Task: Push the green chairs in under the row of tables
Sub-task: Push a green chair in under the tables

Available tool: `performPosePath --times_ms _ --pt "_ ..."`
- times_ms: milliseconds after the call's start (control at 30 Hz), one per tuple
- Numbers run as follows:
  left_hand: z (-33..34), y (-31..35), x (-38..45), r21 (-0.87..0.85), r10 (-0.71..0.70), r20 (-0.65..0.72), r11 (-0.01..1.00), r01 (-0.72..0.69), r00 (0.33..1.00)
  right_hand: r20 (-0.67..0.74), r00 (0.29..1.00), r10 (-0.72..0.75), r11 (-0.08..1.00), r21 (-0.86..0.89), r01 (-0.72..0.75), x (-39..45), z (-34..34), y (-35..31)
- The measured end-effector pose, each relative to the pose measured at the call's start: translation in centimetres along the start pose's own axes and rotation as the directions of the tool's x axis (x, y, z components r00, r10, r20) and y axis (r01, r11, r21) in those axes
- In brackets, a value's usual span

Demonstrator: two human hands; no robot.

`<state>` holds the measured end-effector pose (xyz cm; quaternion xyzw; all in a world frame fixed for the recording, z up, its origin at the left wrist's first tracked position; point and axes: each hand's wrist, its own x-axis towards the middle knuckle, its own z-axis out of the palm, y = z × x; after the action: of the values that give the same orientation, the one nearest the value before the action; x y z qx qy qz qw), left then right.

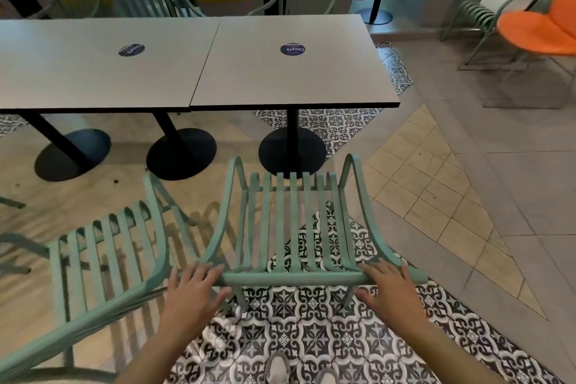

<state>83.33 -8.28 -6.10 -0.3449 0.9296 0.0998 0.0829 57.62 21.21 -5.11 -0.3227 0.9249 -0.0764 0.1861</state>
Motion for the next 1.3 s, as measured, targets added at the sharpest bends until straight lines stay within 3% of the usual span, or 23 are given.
performPosePath --times_ms 100,267,467,1300 --pt "-0.3 -1.1 1.5 0.091 0.068 0.100 0.993 -0.077 0.993 0.105 0.994 -0.036 0.991 -0.121 0.049 1.3 -0.7 0.8" --pt "-2.1 0.3 2.5 0.154 0.127 0.163 0.976 -0.152 0.978 0.123 0.991 -0.044 0.993 -0.108 0.057 2.2 -2.1 1.3" --pt "-1.9 3.0 4.9 0.093 0.143 0.063 0.985 -0.149 0.988 0.107 0.994 -0.034 0.993 -0.110 0.046 5.6 -4.4 3.0" --pt "-5.4 8.6 19.7 0.095 0.088 0.128 0.990 -0.100 0.988 0.033 0.999 -0.014 1.000 -0.002 0.014 20.8 -8.6 7.4"
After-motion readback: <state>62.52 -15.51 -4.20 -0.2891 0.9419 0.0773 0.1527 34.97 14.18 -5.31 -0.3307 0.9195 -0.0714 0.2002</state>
